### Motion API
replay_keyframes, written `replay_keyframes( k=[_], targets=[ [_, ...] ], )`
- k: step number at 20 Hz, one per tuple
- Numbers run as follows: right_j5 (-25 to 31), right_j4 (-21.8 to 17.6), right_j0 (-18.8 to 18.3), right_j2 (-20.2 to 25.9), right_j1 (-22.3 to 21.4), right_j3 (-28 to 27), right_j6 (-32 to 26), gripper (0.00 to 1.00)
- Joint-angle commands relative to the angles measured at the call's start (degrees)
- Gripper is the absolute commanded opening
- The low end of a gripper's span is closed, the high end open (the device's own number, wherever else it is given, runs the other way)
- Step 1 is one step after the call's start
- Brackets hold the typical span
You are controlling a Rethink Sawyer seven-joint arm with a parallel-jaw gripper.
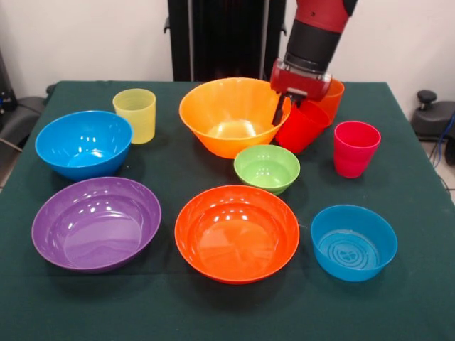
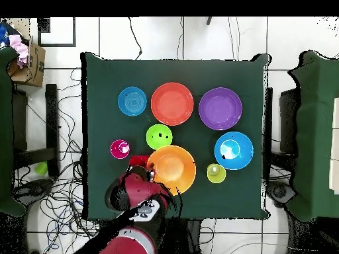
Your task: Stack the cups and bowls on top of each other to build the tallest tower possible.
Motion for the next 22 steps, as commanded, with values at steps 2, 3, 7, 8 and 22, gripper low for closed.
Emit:
replay_keyframes(
  k=[2, 3, 7, 8, 22],
  targets=[
    [15.52, -1.48, -1.44, 8.77, -15.3, 11.28, 6.84, 0.0],
    [16.57, -1.29, -1.48, 8.86, -16.23, 11.57, 6.6, 0.0],
    [20.93, -0.86, -1.84, 8.88, -19.9, 12.6, 5.4, 0.0],
    [22.82, -0.74, -1.68, 8.57, -21.48, 12.93, 5.09, 0.0],
    [49.47, -0.93, 4.45, 2.52, -37.16, 8.85, 5.89, 0.0]
  ],
)
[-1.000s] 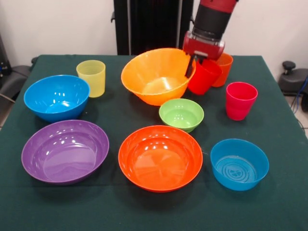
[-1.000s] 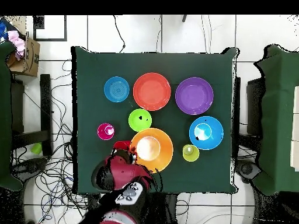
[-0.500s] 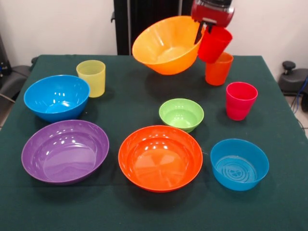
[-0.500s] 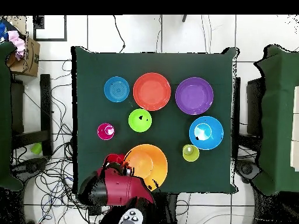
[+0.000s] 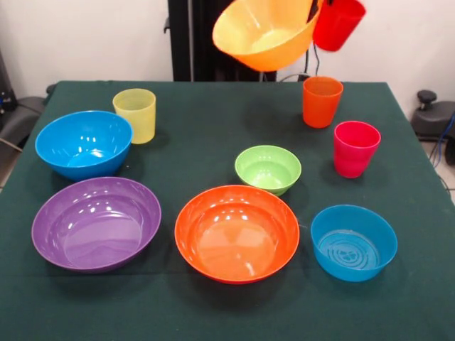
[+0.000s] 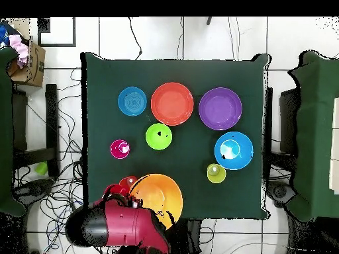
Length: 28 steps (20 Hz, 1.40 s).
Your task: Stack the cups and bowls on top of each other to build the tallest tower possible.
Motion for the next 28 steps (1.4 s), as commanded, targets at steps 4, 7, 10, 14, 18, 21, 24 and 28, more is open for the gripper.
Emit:
replay_keyframes(
  k=[4, 7, 10, 14, 18, 21, 24, 28],
  targets=[
    [23.06, -2.15, 4.53, -1.05, -10.29, -5.07, 6.97, 0.0],
    [19.25, -2.44, 3.23, -0.54, -8.2, -4.99, 6.25, 0.0],
    [15.78, -3.83, 1.37, -0.19, -5.96, -5.94, 5.17, 0.0],
    [11.06, -5.08, -0.6, 0.58, -1.67, -8.41, 5.06, 0.0],
    [5.17, -5.46, -2.35, 2.17, 5.01, -12.41, 5.64, 0.0],
    [2.58, -5.25, -2.92, 2.59, 8.26, -14.74, 5.92, 0.0],
    [2.47, -4.5, -2.73, 2.23, 10.75, -17.6, 6.3, 0.0],
    [2.75, -3.06, -2.65, 2.28, 13.08, -20.44, 6.37, 0.0]
  ],
)
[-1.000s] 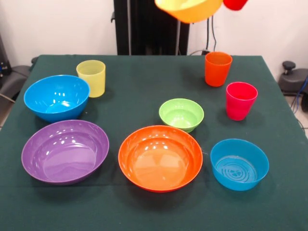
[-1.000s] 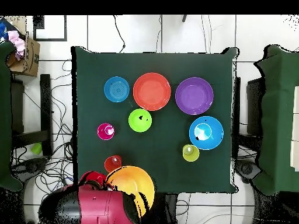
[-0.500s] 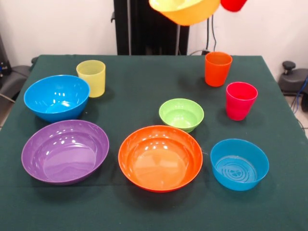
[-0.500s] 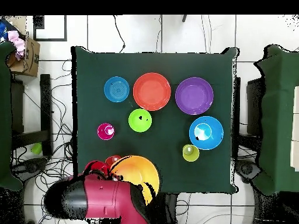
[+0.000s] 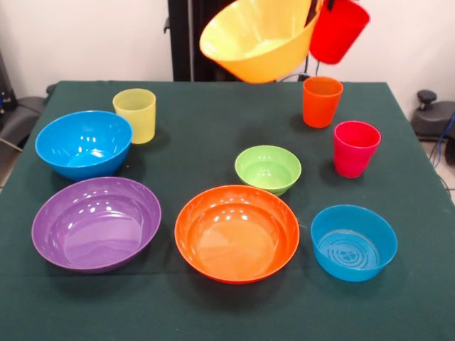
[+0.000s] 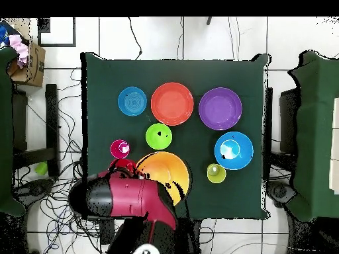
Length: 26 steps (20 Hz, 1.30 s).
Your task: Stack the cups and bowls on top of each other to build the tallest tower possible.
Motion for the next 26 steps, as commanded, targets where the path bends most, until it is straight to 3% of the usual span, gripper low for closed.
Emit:
replay_keyframes(
  k=[1, 11, 15, 22, 26],
  targets=[
    [-1.41, -1.68, -0.54, 3.81, 9.06, -8.78, 6.26, 0.0],
    [0.63, 0.31, -1.55, 5.2, 12.5, -13.96, 5.39, 0.0],
    [7.72, 1.03, -3.63, 6.99, 11.26, -17.48, 2.33, 0.0],
    [8.11, 0.15, -7.05, 9.71, 14.18, -21.92, -0.06, 0.0],
    [14.1, 0.06, -8.62, 10.77, 13.99, -25.26, -1.32, 0.0]
  ],
)
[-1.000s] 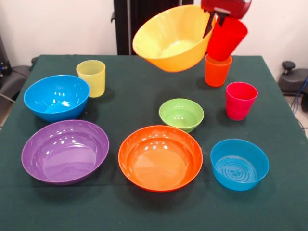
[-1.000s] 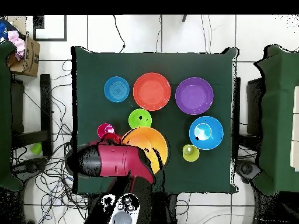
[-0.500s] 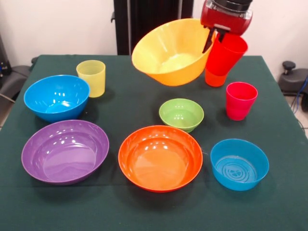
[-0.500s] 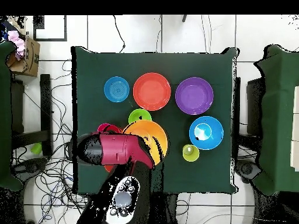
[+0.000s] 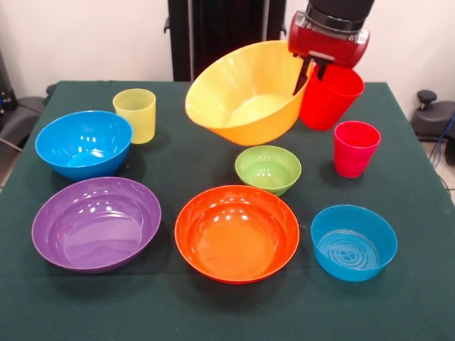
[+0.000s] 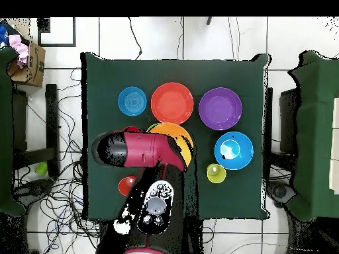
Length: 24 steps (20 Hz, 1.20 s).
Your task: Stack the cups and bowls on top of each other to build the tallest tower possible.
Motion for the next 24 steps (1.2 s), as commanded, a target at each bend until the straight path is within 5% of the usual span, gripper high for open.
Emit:
replay_keyframes(
  k=[1, 10, 24],
  targets=[
    [11.64, -0.02, -3.21, 7.67, 1.96, -10.3, -1.37, 0.0],
    [11.64, -0.84, -4.6, 9.41, 6.95, -16.44, -0.52, 0.0],
    [23.51, 0.53, -1.01, 6.42, 8.24, -24.42, 5.13, 0.0]
  ],
)
